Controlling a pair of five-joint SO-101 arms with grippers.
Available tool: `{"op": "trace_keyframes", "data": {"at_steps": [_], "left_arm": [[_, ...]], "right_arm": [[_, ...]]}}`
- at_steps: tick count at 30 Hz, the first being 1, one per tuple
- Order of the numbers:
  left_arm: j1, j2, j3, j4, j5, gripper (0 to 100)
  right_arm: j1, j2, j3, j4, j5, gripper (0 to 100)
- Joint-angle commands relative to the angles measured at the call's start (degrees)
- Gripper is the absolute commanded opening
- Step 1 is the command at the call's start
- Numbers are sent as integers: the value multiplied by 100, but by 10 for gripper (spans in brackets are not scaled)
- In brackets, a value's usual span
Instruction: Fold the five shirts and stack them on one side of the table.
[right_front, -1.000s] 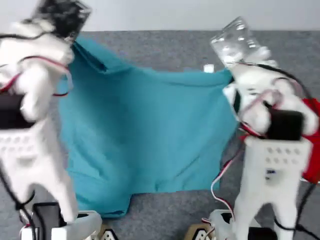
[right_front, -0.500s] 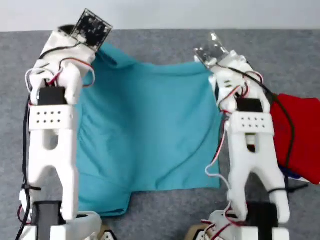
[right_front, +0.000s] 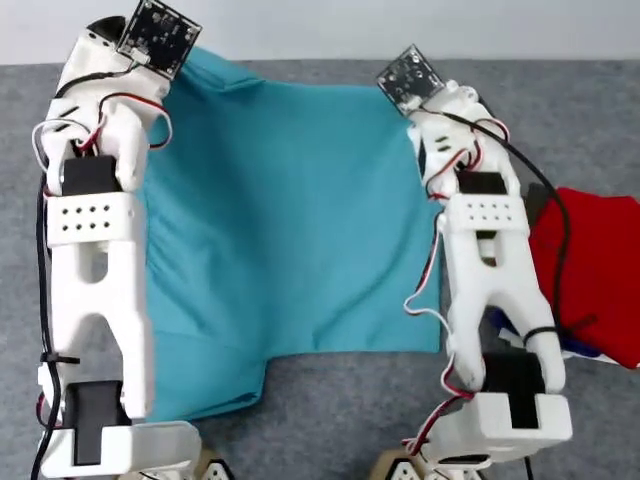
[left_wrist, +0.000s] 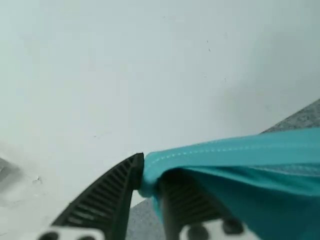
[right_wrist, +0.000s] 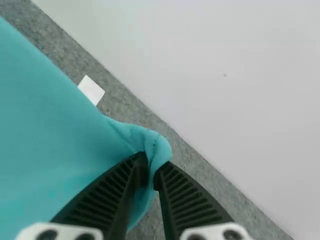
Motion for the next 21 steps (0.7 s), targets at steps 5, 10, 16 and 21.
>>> {"op": "trace_keyframes", "data": {"at_steps": [5,10,16,21], "left_arm": [[0,-325,-365,1644,-114,5],[246,-607,-356,3807,-888,5],[281,-659,-356,5785,-1160,5],[316,-642,-356,7059,-1196,5]], "right_arm": [[-75,-189,-378,848,70,10],[-40,-681,-387,2475,70,10],[-57,-1174,-378,4277,62,10],[-48,-1341,-378,5543,62,11]]}}
